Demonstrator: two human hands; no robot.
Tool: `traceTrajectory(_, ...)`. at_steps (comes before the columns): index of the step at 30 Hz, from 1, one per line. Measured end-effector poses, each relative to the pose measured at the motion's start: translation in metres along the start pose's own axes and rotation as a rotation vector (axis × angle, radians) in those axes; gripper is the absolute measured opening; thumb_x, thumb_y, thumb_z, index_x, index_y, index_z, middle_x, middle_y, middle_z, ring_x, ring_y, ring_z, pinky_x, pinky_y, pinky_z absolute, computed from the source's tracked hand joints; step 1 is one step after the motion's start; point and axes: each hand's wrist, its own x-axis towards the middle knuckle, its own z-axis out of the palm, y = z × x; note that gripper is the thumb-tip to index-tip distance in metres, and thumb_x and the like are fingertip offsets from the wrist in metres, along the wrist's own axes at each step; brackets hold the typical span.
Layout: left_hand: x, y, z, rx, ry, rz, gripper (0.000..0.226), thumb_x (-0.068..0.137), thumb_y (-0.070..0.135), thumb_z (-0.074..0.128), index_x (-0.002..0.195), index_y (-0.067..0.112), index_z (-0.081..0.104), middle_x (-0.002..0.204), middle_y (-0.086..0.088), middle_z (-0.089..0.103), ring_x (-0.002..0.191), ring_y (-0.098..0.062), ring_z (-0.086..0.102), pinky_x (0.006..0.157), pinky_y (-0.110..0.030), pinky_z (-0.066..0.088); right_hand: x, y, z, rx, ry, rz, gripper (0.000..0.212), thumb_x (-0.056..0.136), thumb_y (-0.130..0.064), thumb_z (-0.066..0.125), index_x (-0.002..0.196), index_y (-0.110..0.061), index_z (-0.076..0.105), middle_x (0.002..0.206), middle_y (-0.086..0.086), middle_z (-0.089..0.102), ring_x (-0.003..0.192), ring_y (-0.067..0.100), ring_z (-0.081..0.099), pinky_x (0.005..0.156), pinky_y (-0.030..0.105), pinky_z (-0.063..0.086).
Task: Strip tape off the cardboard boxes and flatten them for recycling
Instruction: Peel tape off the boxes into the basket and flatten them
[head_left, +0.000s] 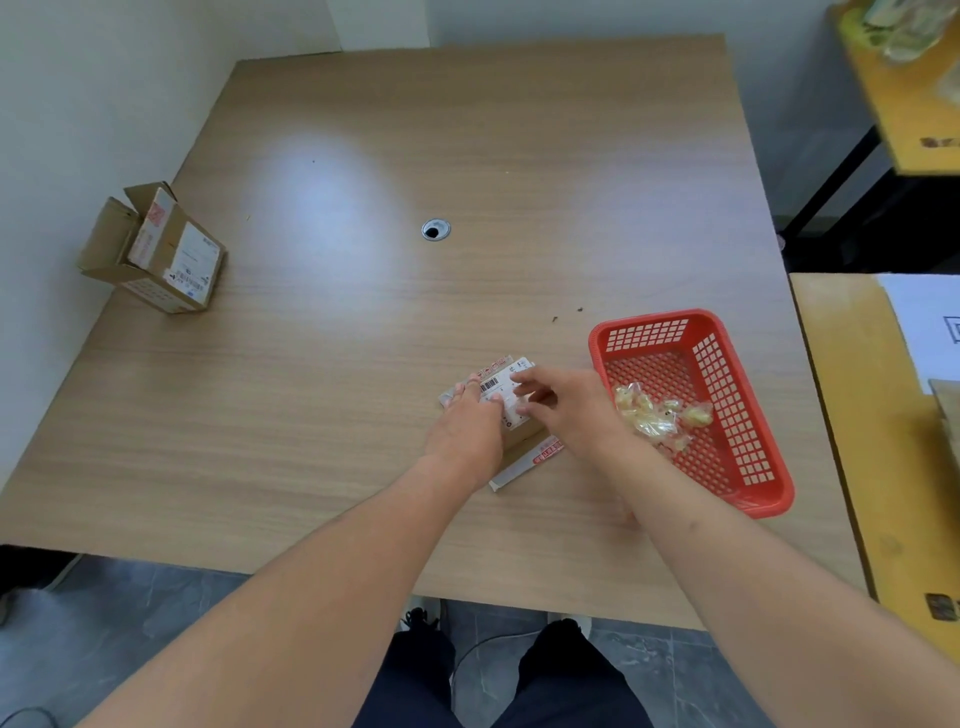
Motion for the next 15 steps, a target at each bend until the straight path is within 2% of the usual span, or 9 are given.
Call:
traceTrajectory(4, -0.001, 0.001, -0.001, 0.002, -0.008, 0.001, 0.051, 0.107, 0.026, 0.048, 0.156, 0.018, 0.037, 0.169, -0.014, 0.006, 0.156, -0.034, 0.007, 0.122, -0.042, 0.024, 0.007, -0.011, 0.011, -0.064, 0.112, 0.152, 0.025, 0.083, -0.019, 0.086, 0.107, -0.017, 0.079, 0.100, -0.004, 0.052, 0.076, 0.010, 0.063, 0.080, 0.030, 0.057)
traceTrajectory(7, -0.002, 0.001, -0.002, 0.008, -0.010, 0.002, 0.052, 0.107, 0.027, 0.047, 0.157, 0.017, 0.035, 0.169, -0.015, 0.006, 0.156, -0.034, 0.006, 0.122, -0.042, 0.023, 0.015, -0.021, 0.014, -0.143, 0.130, 0.252, 0.013, 0.085, -0.022, 0.083, 0.098, -0.020, 0.080, 0.102, -0.001, 0.063, 0.084, 0.015, 0.066, 0.081, 0.030, 0.054)
traceTrajectory(9, -0.003, 0.001, -0.003, 0.006, -0.010, 0.007, 0.052, 0.107, 0.027, 0.047, 0.156, 0.016, 0.035, 0.169, -0.016, 0.007, 0.156, -0.034, 0.005, 0.123, -0.042, 0.021, 0.020, -0.029, 0.008, -0.235, 0.145, 0.317, 0.008, 0.090, -0.021, 0.075, 0.095, -0.026, 0.079, 0.100, -0.004, 0.073, 0.089, 0.016, 0.067, 0.075, 0.027, 0.048)
traceTrajectory(12, -0.005, 0.000, -0.004, 0.007, -0.004, 0.010, 0.052, 0.107, 0.027, 0.047, 0.157, 0.016, 0.034, 0.169, -0.016, 0.007, 0.156, -0.033, 0.005, 0.123, -0.041, 0.019, 0.023, -0.026, -0.010, -0.271, 0.234, 0.400, 0.007, 0.089, -0.022, 0.074, 0.091, -0.028, 0.077, 0.090, -0.010, 0.073, 0.085, 0.016, 0.068, 0.074, 0.026, 0.047)
traceTrajectory(15, -0.005, -0.002, -0.005, 0.001, -0.010, 0.032, 0.053, 0.107, 0.028, 0.047, 0.157, 0.017, 0.034, 0.169, -0.015, 0.006, 0.156, -0.033, 0.004, 0.124, -0.041, 0.017, 0.019, -0.019, -0.027, -0.212, 0.339, 0.360, 0.013, 0.083, -0.016, 0.079, 0.082, -0.025, 0.070, 0.081, -0.012, 0.070, 0.080, 0.012, 0.067, 0.071, 0.026, 0.046)
